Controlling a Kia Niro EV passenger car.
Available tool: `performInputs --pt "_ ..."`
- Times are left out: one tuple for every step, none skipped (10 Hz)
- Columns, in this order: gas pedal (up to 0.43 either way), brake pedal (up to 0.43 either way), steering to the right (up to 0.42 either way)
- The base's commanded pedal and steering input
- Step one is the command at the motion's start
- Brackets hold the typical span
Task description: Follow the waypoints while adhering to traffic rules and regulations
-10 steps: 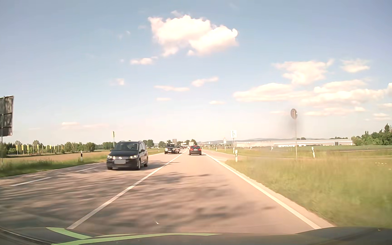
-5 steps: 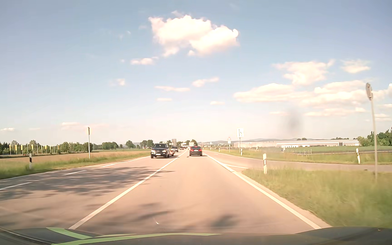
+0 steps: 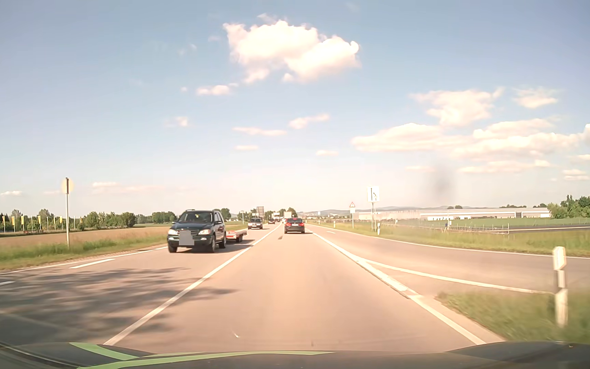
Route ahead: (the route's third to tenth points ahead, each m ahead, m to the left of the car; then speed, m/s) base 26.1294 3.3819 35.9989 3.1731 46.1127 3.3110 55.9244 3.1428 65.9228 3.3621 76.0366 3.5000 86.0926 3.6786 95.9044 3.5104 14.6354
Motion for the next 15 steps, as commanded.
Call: performInputs --pt "0.000 0.183 0.000" --pt "0.000 0.213 0.000" --pt "0.000 0.220 0.000" --pt "0.000 0.232 0.000" --pt "0.000 0.238 0.000" --pt "0.000 0.238 0.000" --pt "0.000 0.238 0.000" --pt "0.000 0.244 0.000" --pt "0.000 0.238 0.000" --pt "0.000 0.244 0.000" --pt "0.000 0.238 0.000" --pt "0.000 0.238 0.000" --pt "0.000 0.238 0.000" --pt "0.000 0.238 0.000" --pt "0.000 0.232 0.000"
